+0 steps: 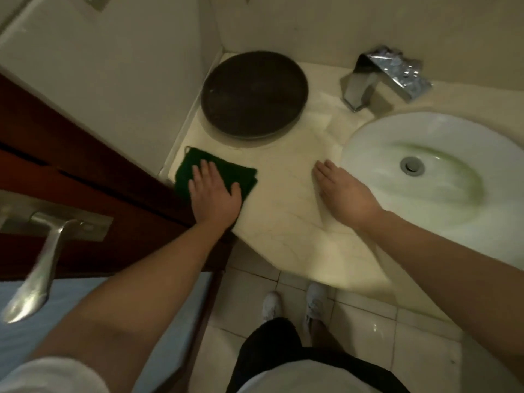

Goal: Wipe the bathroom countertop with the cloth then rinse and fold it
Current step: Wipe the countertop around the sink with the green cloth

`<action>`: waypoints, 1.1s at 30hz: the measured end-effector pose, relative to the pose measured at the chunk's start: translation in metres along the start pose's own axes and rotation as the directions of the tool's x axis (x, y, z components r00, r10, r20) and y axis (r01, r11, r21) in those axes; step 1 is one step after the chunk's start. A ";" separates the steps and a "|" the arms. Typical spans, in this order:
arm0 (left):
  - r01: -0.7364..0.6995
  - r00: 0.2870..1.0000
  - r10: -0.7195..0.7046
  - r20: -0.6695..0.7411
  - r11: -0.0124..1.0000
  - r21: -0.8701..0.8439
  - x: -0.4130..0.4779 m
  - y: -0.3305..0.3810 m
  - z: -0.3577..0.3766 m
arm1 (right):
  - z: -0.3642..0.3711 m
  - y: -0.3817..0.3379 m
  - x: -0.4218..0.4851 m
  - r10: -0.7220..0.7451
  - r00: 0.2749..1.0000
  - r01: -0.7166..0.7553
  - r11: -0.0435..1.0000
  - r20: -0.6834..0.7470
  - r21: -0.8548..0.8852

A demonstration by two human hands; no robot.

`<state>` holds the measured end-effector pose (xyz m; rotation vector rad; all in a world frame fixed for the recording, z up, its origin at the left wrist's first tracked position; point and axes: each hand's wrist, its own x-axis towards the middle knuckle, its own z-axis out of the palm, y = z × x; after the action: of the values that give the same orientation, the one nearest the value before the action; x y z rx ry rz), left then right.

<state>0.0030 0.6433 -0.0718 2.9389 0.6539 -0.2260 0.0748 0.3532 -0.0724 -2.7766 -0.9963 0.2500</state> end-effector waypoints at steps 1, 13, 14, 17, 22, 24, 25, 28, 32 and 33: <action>0.017 1.000 -0.017 0.004 1.000 -0.004 0.000 0.005 0.000 | 0.002 0.000 -0.012 0.033 0.999 -0.033 0.999 -0.003 0.009; -0.694 0.711 0.694 0.115 0.719 -0.043 -0.132 0.138 0.027 | -0.002 -0.017 -0.125 0.675 0.700 -0.558 0.720 -0.231 0.413; -0.740 0.662 0.738 0.133 0.671 -0.039 -0.139 0.145 0.027 | -0.007 -0.022 -0.128 0.684 0.678 -0.554 0.716 -0.269 0.425; -0.744 0.601 0.793 0.098 0.600 -0.293 -0.137 0.146 0.022 | -0.016 -0.047 -0.122 0.574 0.767 -0.474 0.809 -0.288 0.348; -0.297 0.943 0.330 -0.039 0.785 -0.544 -0.091 0.084 0.005 | 0.009 -0.104 -0.071 0.341 0.934 -0.335 0.940 -0.103 0.072; -0.304 0.948 0.318 -0.034 0.865 -0.400 -0.079 0.073 0.006 | 0.022 -0.115 -0.060 0.347 0.937 -0.343 0.936 -0.041 0.085; -0.340 0.936 0.350 -0.032 0.879 -0.334 -0.077 0.074 0.008 | 0.028 -0.115 -0.058 0.348 0.937 -0.344 0.935 -0.030 0.085; -0.410 0.908 0.419 -0.009 0.885 -0.219 -0.082 0.091 0.015 | 0.032 -0.105 -0.072 0.307 0.952 -0.306 0.950 -0.010 0.059; -0.474 0.870 0.490 0.053 0.861 -0.182 -0.105 0.132 0.024 | 0.022 -0.073 -0.120 0.418 0.908 -0.417 0.908 -0.031 0.028; -0.484 0.864 0.499 0.071 0.861 -0.155 -0.112 0.145 0.028 | 0.020 -0.063 -0.138 0.467 0.884 -0.465 0.884 -0.040 0.036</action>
<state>-0.0383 0.4631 -0.0681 2.8170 -0.1095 -0.2721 -0.0730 0.3142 -0.0641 -2.9417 -0.2910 0.2536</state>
